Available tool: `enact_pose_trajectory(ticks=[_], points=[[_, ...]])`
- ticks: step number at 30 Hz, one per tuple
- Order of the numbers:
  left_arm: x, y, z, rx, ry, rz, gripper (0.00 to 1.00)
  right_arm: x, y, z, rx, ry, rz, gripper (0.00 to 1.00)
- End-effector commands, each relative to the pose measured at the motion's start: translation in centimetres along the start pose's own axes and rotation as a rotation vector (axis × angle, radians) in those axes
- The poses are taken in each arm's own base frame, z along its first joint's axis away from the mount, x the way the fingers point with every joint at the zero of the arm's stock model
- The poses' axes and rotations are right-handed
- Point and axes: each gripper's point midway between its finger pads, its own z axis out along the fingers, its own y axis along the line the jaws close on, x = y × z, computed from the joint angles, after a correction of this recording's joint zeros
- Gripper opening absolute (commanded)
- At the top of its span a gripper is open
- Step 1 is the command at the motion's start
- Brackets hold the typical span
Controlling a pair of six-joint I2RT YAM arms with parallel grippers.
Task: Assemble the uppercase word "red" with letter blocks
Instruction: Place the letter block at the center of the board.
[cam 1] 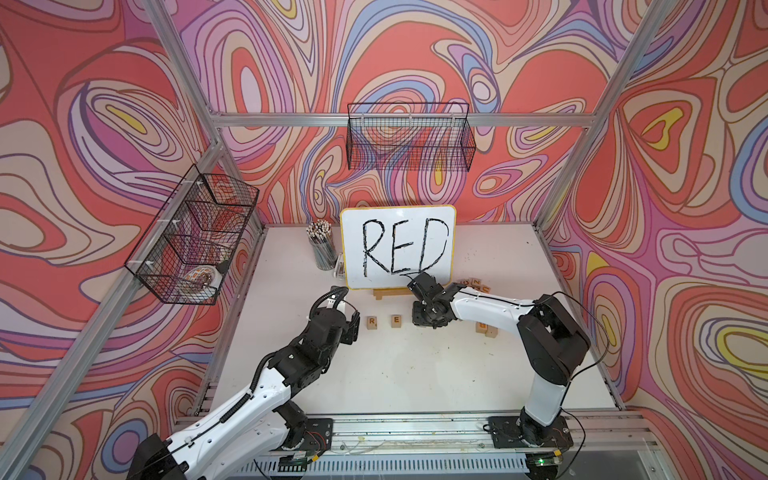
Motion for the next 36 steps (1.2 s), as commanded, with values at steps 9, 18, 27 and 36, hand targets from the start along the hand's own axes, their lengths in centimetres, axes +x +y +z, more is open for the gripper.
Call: enact_pose_trajectory(ticks=[9,18,27,36], points=[[-1.0,0.2,-0.3,-0.002,-0.031,-0.018,0.75,0.1,-0.1,0.6,0.031,0.021,-0.032,0.3],[-1.1,0.2,-0.4,-0.002,-0.036,-0.02,0.75,0.1,0.2,0.4,0.023,0.03,-0.038,0.37],[-1.1,0.2,-0.3,-0.003,-0.036,-0.02,0.75,-0.9,0.7,-1.2,0.004,-0.001,-0.042,0.49],[-1.4,0.5,-0.3,-0.024,-0.049,-0.027,0.77,-2.8,1.5,-5.2,-0.051,-0.095,-0.062,0.52]])
